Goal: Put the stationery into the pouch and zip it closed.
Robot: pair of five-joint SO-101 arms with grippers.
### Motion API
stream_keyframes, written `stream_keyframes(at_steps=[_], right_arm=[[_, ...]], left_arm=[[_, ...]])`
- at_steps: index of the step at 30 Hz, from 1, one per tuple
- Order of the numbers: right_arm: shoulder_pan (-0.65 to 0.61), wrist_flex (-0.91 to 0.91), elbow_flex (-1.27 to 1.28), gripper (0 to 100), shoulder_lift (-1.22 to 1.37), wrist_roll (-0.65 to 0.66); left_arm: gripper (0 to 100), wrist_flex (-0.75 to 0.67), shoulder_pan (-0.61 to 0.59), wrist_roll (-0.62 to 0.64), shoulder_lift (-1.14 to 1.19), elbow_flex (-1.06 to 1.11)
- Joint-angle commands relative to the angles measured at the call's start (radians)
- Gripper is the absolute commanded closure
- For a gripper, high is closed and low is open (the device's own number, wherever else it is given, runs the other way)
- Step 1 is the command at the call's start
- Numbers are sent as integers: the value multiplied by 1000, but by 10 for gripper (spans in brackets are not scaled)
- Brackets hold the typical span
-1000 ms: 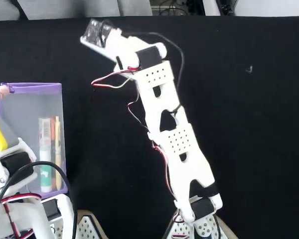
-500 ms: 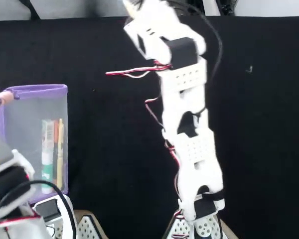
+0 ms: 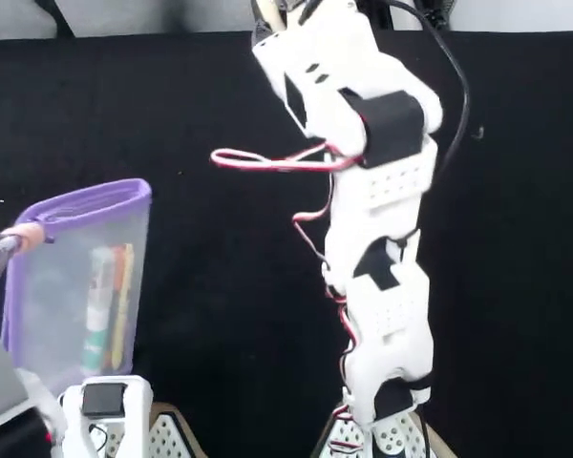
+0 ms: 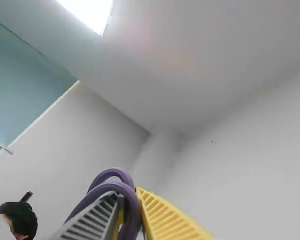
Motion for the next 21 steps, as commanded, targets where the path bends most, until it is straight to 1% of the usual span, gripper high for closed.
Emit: stream_keyframes(at_steps=[1, 6, 8, 14, 21], right_arm=[[-54, 41, -18, 988, -120, -8], [-63, 87, -18, 988, -242, -18], [-61, 106, -18, 988, -285, -66], [-75, 127, -13, 988, -321, -250], [-71, 129, -16, 988, -305, -390]], left_arm=[[970, 12, 53, 5, 3, -38], [971, 18, 59, 9, 8, -38], [971, 26, 59, 9, 6, -35], [971, 130, 61, 11, 5, -108], [971, 199, 61, 11, 5, -182]])
